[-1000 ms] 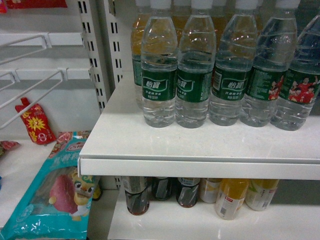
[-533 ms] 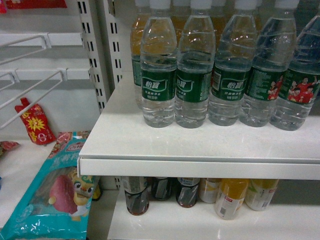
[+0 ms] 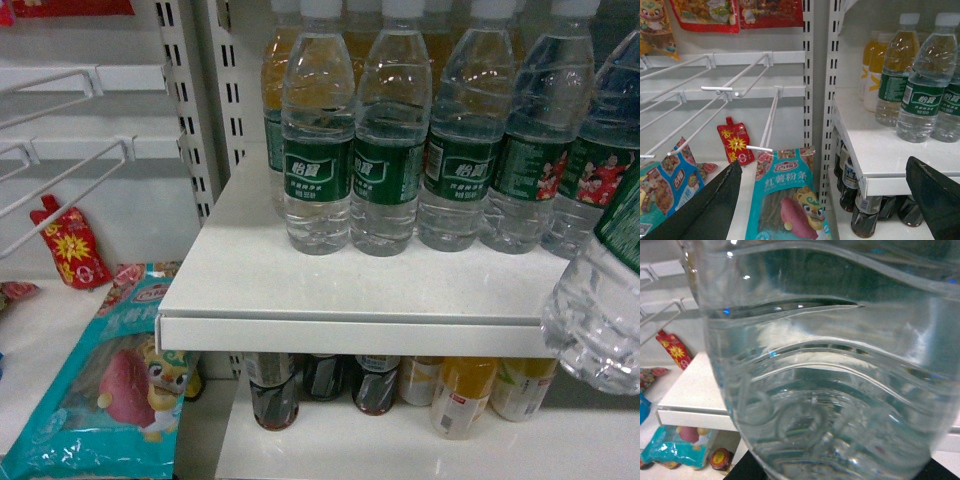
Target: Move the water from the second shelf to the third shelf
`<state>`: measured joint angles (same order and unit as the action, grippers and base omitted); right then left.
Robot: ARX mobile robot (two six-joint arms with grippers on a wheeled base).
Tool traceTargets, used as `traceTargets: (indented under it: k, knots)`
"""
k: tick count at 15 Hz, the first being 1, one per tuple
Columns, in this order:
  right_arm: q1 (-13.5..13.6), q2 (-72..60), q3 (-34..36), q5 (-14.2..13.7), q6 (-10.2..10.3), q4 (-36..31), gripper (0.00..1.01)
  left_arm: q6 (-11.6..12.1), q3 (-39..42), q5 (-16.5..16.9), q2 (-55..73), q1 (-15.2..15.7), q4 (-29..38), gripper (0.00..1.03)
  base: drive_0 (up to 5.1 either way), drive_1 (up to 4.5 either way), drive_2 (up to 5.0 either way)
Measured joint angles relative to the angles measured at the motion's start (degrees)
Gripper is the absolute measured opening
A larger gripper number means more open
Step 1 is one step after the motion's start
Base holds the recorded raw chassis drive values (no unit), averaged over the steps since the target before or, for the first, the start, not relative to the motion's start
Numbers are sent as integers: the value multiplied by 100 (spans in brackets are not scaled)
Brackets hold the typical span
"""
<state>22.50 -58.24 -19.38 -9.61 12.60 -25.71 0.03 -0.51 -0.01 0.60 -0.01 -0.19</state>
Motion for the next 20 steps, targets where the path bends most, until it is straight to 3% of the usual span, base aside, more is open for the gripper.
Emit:
traceTargets:
  k: [7,10,18,20]
  knots:
    - [-7,-1709,-625,-2,-227,-940,39,0,0,-2,0,0,0,98,0,0,0]
    - [-90,-2564,-1021,-90,-470,-1165,39,0,0,0,0,0,0,98,0,0,0]
    - [-157,-3506,-1832,-219,-466,-1362,39,0,0,0,0,0,0,98,0,0,0]
    - [-192,-3681,-2083,-214,-348,-1239,39,0,0,0,0,0,0,98,0,0,0]
